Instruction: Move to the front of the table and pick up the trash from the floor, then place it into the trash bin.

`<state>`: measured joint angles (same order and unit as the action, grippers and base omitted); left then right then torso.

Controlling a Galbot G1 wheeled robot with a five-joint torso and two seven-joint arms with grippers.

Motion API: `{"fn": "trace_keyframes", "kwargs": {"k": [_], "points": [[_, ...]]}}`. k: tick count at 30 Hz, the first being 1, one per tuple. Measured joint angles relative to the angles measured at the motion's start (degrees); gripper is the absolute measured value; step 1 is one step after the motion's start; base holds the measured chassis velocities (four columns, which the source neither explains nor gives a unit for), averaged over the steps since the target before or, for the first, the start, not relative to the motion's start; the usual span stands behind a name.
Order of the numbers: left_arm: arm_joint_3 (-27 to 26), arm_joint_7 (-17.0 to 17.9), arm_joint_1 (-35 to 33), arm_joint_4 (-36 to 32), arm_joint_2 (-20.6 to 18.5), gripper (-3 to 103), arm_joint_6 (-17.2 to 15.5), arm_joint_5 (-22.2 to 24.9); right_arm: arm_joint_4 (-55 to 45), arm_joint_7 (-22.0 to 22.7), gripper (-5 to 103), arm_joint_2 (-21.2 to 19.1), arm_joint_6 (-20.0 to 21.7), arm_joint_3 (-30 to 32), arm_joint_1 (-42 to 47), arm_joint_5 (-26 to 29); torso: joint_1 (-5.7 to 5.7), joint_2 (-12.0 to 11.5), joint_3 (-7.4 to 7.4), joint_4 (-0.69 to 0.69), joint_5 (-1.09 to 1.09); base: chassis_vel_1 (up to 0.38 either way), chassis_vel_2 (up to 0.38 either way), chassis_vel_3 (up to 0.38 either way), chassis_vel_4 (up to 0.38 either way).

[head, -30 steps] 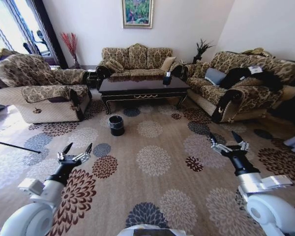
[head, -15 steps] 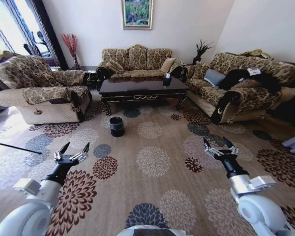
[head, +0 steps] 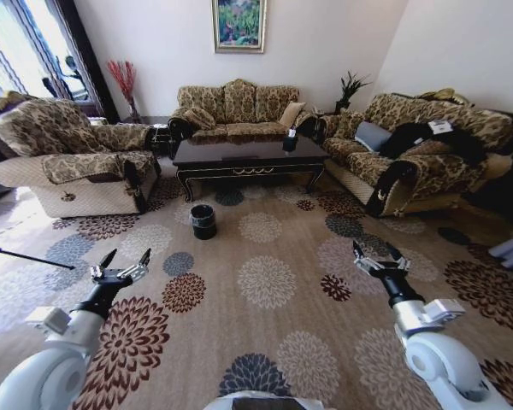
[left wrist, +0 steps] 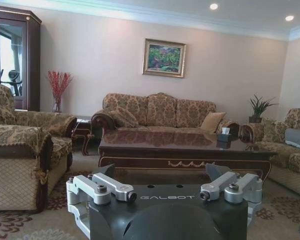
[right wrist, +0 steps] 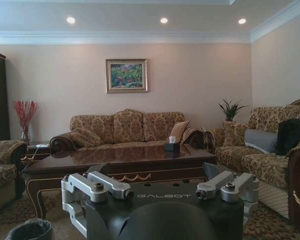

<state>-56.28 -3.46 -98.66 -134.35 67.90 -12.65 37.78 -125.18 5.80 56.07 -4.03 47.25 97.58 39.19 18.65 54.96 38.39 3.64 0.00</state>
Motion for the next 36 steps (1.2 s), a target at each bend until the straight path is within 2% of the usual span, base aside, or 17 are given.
{"fn": "trace_keyframes", "kwargs": {"k": [10,36], "points": [[-0.5,-0.1,-0.4,1.6,0.3,100,0.6,-0.2,2.3,-3.1,100,-0.8,-3.1,-0.9,-2.0,-2.1,1.31,3.0,1.69,0.00,0.00,0.000,0.000,0.000,0.000],[-0.7,-0.2,-1.1,-0.3,0.9,100,0.5,-0.1,2.5,-3.4,100,-0.9,-3.4,-0.9,-2.0,-2.0,4.51,10.2,5.70,0.00,0.00,0.000,0.000,0.000,0.000]]}}
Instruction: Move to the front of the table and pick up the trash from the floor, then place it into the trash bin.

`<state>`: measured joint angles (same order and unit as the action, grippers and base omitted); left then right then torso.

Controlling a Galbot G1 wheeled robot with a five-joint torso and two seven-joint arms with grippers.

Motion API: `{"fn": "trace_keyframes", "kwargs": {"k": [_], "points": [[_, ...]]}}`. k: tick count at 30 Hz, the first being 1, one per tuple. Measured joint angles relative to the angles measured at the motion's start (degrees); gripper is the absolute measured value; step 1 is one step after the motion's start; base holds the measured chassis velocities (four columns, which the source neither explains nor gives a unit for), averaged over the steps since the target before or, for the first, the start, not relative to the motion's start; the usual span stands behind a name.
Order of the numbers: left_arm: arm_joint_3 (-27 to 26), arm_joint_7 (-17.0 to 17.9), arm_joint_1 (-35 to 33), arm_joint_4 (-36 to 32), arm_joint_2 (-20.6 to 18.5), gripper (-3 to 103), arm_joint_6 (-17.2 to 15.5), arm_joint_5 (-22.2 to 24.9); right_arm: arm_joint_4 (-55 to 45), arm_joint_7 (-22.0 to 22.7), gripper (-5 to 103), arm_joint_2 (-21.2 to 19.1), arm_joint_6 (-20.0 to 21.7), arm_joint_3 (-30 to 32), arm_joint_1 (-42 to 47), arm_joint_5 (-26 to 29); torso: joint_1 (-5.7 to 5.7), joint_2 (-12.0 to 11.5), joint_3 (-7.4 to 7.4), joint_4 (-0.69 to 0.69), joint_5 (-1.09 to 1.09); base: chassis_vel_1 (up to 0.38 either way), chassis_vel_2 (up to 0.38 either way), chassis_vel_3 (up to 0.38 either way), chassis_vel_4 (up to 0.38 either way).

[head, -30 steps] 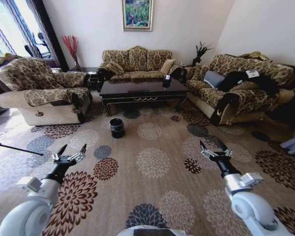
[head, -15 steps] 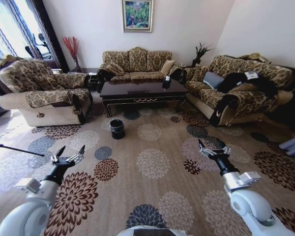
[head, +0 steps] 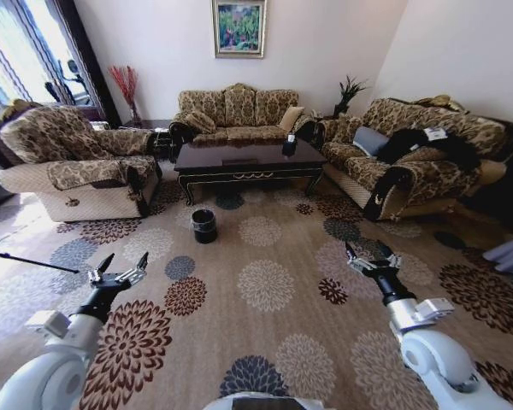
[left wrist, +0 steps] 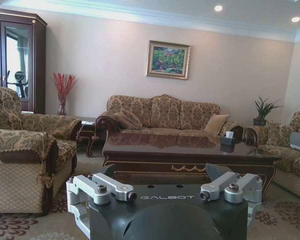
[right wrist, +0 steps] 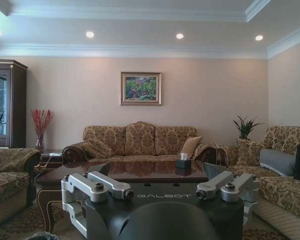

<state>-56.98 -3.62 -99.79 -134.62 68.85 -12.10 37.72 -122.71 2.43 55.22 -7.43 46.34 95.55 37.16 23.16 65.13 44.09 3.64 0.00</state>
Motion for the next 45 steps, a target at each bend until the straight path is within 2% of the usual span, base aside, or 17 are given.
{"fn": "trace_keyframes", "kwargs": {"k": [45], "points": [[0.8,0.0,0.6,0.7,-0.9,100,0.1,-0.5,-0.1,0.1,100,0.0,0.1,0.0,0.0,0.1,6.42,14.1,7.72,0.00,0.00,0.000,0.000,0.000,0.000]]}}
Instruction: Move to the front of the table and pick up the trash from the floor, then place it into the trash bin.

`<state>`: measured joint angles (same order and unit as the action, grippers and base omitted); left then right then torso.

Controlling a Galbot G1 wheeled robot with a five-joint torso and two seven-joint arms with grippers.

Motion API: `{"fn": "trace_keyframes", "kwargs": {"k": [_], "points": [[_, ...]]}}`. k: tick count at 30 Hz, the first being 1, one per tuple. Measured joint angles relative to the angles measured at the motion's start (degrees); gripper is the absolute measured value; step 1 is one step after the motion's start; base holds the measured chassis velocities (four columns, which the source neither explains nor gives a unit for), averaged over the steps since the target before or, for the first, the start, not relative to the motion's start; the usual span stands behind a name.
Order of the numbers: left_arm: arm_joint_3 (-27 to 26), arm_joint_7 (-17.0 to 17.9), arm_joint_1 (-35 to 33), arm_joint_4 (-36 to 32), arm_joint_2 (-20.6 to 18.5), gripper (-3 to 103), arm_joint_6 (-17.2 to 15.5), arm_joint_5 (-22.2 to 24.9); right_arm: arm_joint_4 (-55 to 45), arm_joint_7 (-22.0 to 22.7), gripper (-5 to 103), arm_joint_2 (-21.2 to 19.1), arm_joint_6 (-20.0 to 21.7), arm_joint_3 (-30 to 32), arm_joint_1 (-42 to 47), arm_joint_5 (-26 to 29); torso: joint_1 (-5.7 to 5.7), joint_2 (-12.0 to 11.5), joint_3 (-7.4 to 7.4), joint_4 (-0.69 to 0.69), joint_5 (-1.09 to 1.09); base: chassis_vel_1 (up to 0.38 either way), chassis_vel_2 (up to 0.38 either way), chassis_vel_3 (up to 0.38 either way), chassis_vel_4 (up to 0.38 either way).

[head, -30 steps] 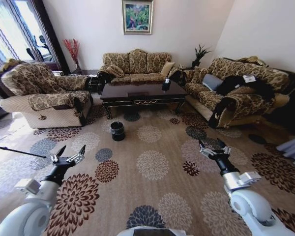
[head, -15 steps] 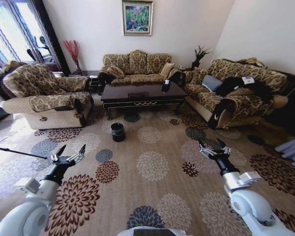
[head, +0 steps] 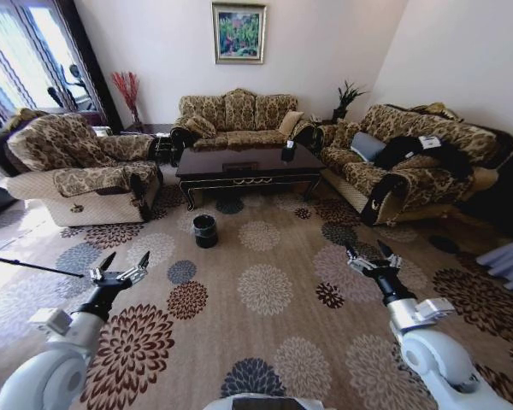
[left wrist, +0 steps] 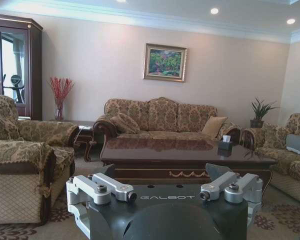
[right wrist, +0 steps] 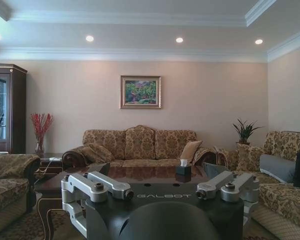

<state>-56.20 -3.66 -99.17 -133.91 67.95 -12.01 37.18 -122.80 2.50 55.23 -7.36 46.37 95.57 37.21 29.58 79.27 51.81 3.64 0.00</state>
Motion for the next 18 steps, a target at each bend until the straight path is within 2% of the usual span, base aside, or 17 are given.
{"fn": "trace_keyframes", "kwargs": {"k": [6,18], "points": [[0.6,1.2,0.0,-0.4,0.1,100,0.4,0.3,0.0,0.0,100,0.0,0.0,0.0,0.0,0.0,0.76,1.7,0.92,0.00,0.00,0.000,0.000,0.000,0.000],[0.9,1.7,0.4,-0.3,0.4,100,0.6,-1.4,0.0,0.0,100,0.0,0.0,0.0,0.0,0.0,0.81,1.8,0.97,0.00,0.00,0.000,0.000,0.000,0.000]]}}
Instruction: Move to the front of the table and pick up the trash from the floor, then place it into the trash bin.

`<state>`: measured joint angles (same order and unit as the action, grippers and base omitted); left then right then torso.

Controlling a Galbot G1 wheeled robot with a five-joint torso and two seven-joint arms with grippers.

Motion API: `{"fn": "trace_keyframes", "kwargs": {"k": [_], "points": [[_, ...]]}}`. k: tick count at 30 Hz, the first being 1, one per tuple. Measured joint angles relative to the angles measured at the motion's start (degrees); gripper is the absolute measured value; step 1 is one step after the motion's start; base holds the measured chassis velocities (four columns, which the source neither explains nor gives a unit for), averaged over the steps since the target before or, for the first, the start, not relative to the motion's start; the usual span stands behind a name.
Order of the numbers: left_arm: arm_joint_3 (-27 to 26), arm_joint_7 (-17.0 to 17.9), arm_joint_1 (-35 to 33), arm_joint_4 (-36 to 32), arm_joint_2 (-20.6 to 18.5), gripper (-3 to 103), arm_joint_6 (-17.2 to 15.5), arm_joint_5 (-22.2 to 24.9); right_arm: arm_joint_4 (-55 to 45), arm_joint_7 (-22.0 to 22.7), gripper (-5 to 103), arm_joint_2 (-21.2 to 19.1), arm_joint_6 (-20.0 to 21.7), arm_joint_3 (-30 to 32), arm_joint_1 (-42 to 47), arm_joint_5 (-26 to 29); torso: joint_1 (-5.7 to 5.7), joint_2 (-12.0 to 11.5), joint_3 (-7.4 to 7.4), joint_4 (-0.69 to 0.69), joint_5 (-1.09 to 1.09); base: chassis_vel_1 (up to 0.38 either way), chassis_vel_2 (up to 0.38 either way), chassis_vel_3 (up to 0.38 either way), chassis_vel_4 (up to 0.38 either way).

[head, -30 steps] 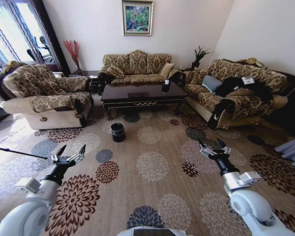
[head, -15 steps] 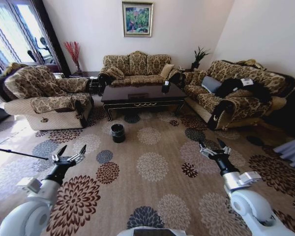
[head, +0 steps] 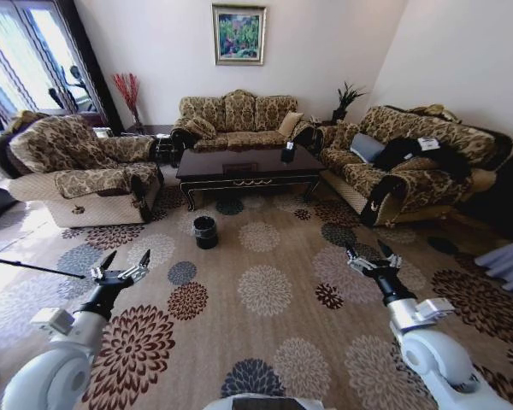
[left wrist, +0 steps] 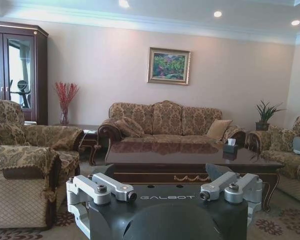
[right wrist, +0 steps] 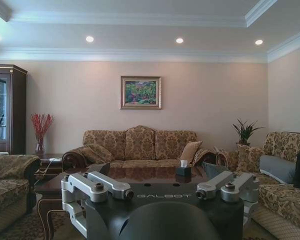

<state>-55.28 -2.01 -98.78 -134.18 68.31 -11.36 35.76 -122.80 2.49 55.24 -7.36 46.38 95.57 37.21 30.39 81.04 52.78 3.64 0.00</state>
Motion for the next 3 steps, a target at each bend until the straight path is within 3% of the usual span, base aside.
{"fn": "trace_keyframes", "kwargs": {"k": [3], "points": [[0.0,0.2,0.2,0.0,0.0,100,-0.2,-0.4,0.0,0.0,100,0.0,0.0,0.0,0.0,0.0,-0.05,-0.1,-0.05,0.00,0.00,0.000,0.000,0.000,0.000]]}}
